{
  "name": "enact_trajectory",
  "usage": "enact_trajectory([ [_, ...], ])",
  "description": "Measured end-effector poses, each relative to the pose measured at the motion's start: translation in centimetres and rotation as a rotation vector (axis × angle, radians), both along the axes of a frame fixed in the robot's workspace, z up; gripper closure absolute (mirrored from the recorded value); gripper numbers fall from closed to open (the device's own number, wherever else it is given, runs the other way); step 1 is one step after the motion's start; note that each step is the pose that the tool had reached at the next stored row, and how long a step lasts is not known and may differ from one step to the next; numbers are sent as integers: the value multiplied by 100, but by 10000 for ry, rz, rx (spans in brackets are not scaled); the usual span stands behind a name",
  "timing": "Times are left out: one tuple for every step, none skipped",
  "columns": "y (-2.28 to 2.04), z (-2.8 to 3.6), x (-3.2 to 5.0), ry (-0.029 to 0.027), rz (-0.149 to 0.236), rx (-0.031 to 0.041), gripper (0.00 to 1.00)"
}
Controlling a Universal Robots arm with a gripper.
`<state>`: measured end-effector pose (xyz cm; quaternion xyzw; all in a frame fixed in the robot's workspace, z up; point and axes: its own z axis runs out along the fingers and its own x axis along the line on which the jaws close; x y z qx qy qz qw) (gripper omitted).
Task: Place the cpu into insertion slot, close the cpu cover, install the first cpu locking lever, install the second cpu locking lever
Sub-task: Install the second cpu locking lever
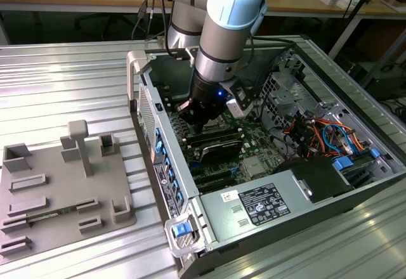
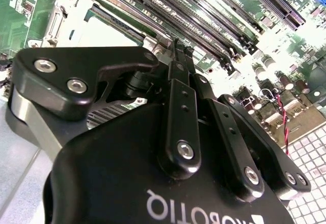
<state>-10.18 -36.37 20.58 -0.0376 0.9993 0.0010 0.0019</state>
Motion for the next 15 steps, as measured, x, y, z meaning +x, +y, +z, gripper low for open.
enact_trajectory([
  [2,-8,0,-1,1,2,89],
  [5,-16,0,-2,2,3,89],
  [6,-19,0,0,3,-1,89],
  [9,-20,0,0,3,-1,89],
  [12,-22,0,-1,5,4,89],
  [15,-23,0,-1,5,6,89],
  [17,-23,0,-1,5,9,89],
  [22,-23,0,-2,5,11,89],
  [25,-21,0,-4,5,13,89],
  [26,-19,0,-4,6,13,89],
  [27,-18,1,-5,7,20,89],
  [28,-19,1,-5,6,26,89],
  [28,-18,0,-4,5,34,89],
  [27,-17,0,-3,6,45,89],
  [27,-17,0,-2,7,55,89],
])
